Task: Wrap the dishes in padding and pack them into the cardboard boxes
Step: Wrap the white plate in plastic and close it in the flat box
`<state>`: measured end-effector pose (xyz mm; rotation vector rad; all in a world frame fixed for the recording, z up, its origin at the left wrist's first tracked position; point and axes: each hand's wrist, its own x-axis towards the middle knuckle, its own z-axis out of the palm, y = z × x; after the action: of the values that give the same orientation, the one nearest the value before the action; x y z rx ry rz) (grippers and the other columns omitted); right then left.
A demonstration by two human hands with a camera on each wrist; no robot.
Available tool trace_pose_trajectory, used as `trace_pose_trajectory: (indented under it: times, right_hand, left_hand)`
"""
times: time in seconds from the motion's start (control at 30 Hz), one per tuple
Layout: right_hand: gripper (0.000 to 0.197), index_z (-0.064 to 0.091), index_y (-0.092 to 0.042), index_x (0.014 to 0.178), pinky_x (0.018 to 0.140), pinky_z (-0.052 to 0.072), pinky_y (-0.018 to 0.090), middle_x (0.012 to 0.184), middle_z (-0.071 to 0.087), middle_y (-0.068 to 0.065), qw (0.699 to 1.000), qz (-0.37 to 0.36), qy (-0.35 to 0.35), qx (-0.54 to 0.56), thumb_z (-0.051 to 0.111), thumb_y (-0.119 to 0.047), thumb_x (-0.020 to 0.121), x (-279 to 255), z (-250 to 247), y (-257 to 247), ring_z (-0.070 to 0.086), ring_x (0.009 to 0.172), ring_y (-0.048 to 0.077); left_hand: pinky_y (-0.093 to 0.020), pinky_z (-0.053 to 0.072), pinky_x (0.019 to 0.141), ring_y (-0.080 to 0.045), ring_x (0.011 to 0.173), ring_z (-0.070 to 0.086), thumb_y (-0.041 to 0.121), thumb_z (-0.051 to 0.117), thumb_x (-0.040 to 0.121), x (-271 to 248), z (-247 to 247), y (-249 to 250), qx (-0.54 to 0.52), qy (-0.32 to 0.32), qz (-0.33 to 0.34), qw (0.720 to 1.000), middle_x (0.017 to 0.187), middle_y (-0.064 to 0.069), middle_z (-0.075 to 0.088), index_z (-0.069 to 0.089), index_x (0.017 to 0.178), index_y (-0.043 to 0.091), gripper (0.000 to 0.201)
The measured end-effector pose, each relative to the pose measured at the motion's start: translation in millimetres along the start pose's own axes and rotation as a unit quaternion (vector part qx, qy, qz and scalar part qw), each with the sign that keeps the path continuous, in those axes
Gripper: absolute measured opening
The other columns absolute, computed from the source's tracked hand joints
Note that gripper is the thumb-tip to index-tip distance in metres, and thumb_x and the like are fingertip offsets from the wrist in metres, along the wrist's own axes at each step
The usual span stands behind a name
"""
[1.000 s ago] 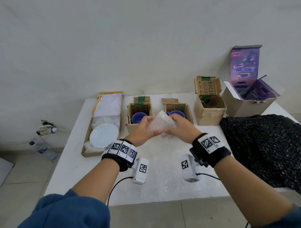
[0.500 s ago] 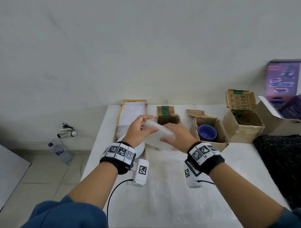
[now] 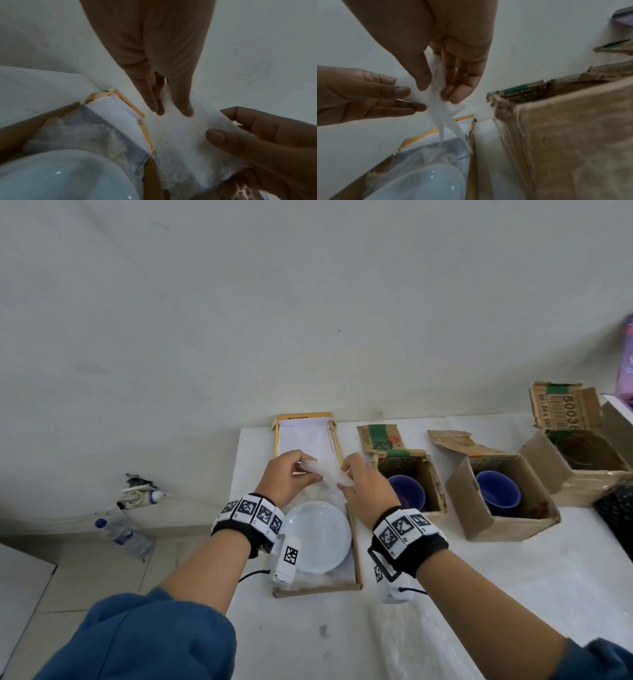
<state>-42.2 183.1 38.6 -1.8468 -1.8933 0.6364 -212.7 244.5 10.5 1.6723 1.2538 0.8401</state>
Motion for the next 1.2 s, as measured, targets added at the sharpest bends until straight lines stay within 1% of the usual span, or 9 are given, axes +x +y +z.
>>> trace_pose_trajectory:
  times: [0.17,0.3,0.37,0.43,0.53,0.67,0.83,0.93,1.2]
  right_hand:
    - [0.021,0.037,-0.019,0.11,0.083,0.048,0.041,0.098,0.06,0.009,0.998,0.036,-0.004,-0.054,0.049,-0.021,0.093,11,30,13,0.056,0.092,0.028]
    - [0.029,0.044,-0.018,0.11,0.078,0.049,0.034,0.109,0.053,0.006,0.991,0.041,-0.046,-0.118,0.051,-0.002,0.088,23,45,23,0.055,0.092,0.024]
    - [0.032,0.049,-0.016,0.113,0.088,0.049,0.034,0.118,0.045,0.006,0.987,0.035,-0.062,-0.146,0.054,0.0,0.086,28,54,27,0.053,0.101,0.024]
    - [0.033,0.051,-0.012,0.121,0.1,0.043,0.035,0.125,0.041,0.008,0.982,0.039,-0.079,-0.166,0.059,-0.015,0.088,32,62,29,0.047,0.113,0.025]
    - [0.046,0.051,-0.011,0.123,0.103,0.038,0.037,0.127,0.043,0.006,0.975,0.038,-0.083,-0.201,0.062,-0.034,0.085,36,72,35,0.039,0.118,0.026]
    - [0.029,0.049,-0.013,0.116,0.095,0.039,0.034,0.121,0.053,0.006,0.973,0.014,-0.084,-0.214,0.055,-0.016,0.088,44,74,38,0.043,0.113,0.025]
    - [0.032,0.048,-0.016,0.116,0.093,0.039,0.033,0.122,0.055,0.004,0.976,-0.01,-0.076,-0.202,0.054,-0.006,0.086,49,75,40,0.042,0.112,0.023]
    - [0.032,0.051,-0.015,0.121,0.095,0.038,0.034,0.127,0.052,0.004,0.963,-0.034,-0.095,-0.251,0.049,-0.01,0.09,47,77,42,0.039,0.115,0.024]
    - [0.033,0.058,-0.01,0.12,0.103,0.033,0.037,0.131,0.039,0.009,0.946,-0.015,-0.105,-0.305,0.042,-0.01,0.091,42,81,38,0.032,0.12,0.027]
  left_hand:
    - [-0.019,0.048,0.086,-0.004,0.097,0.061,0.033,0.066,0.086,14,4,-36,0.012,-0.06,-0.029,0.998,0.104,0.004,0.065,0.065,0.104,0.012,0.028]
    - [-0.011,0.045,0.086,-0.009,0.097,0.058,0.026,0.062,0.089,23,12,-60,0.082,-0.068,0.018,0.994,0.108,-0.001,0.059,0.069,0.097,0.005,0.024]
    - [-0.015,0.048,0.084,-0.011,0.092,0.058,0.022,0.067,0.086,25,14,-66,0.109,-0.077,0.041,0.99,0.102,-0.001,0.056,0.068,0.094,0.008,0.016]
    - [-0.023,0.049,0.084,-0.012,0.093,0.055,0.019,0.069,0.083,27,15,-70,0.159,-0.082,0.076,0.981,0.1,0.002,0.056,0.065,0.095,0.015,0.013]
    - [-0.026,0.044,0.088,-0.011,0.1,0.047,0.025,0.07,0.081,28,14,-72,0.19,-0.111,0.108,0.969,0.104,0.006,0.051,0.063,0.1,0.022,0.02]
    - [-0.027,0.039,0.092,-0.012,0.107,0.039,0.039,0.075,0.074,31,15,-70,0.256,-0.183,0.106,0.943,0.112,0.005,0.048,0.062,0.11,0.023,0.042]
    - [-0.032,0.044,0.087,-0.018,0.101,0.052,0.031,0.065,0.083,40,15,-64,0.312,-0.129,0.137,0.931,0.104,-0.001,0.057,0.056,0.108,0.021,0.028]
    - [-0.032,0.041,0.088,-0.019,0.108,0.047,0.026,0.058,0.089,42,18,-63,0.341,-0.176,0.157,0.91,0.109,-0.004,0.055,0.058,0.12,0.018,0.032]
    - [-0.038,0.041,0.089,-0.026,0.109,0.049,0.018,0.047,0.095,43,16,-56,0.425,-0.245,0.186,0.851,0.119,-0.009,0.053,0.053,0.125,0.012,0.031]
